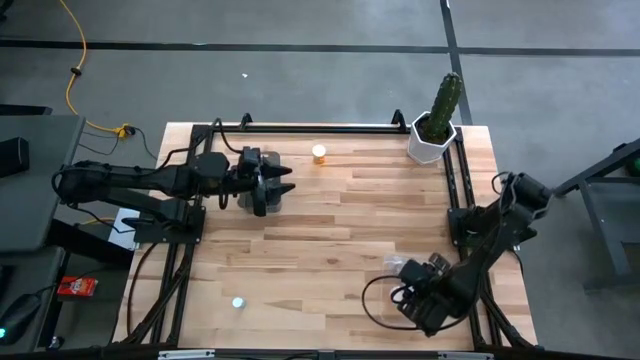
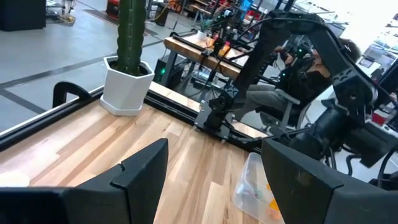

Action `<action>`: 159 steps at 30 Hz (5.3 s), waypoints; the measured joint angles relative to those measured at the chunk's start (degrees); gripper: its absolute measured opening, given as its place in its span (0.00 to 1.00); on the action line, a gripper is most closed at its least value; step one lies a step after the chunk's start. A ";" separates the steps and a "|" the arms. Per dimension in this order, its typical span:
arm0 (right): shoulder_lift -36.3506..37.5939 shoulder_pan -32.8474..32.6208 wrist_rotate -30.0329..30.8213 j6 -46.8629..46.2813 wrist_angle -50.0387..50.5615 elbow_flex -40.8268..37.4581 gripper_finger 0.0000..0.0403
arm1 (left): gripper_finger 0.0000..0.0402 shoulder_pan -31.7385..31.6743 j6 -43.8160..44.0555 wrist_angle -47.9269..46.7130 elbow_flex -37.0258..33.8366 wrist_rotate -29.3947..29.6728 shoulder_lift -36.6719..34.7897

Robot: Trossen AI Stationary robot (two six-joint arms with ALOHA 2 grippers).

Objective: Pick and place medicine bottles into bin by pill shape (circle, oval)
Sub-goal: Put the large orange medicine bottle into the transparent bin, then put the small blue medicine bottle into the transparent bin

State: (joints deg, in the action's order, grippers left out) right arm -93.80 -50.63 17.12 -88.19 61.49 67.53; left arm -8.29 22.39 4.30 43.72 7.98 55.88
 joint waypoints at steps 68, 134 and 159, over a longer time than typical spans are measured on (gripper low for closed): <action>19.39 49.75 -6.82 77.30 -75.88 -18.08 0.67 | 0.61 5.53 -6.58 2.54 0.02 1.50 -4.98; 19.39 49.99 -3.19 74.73 -68.97 -18.05 0.67 | 0.44 58.34 30.58 -46.41 11.85 8.01 36.59; 19.43 49.99 -3.74 72.59 -73.37 -18.03 0.67 | 0.27 49.69 20.77 -53.69 11.85 22.33 14.83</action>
State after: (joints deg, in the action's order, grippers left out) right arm -74.37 -0.64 13.39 -15.60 -11.88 49.50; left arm 41.40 43.16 -49.39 55.57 30.31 70.71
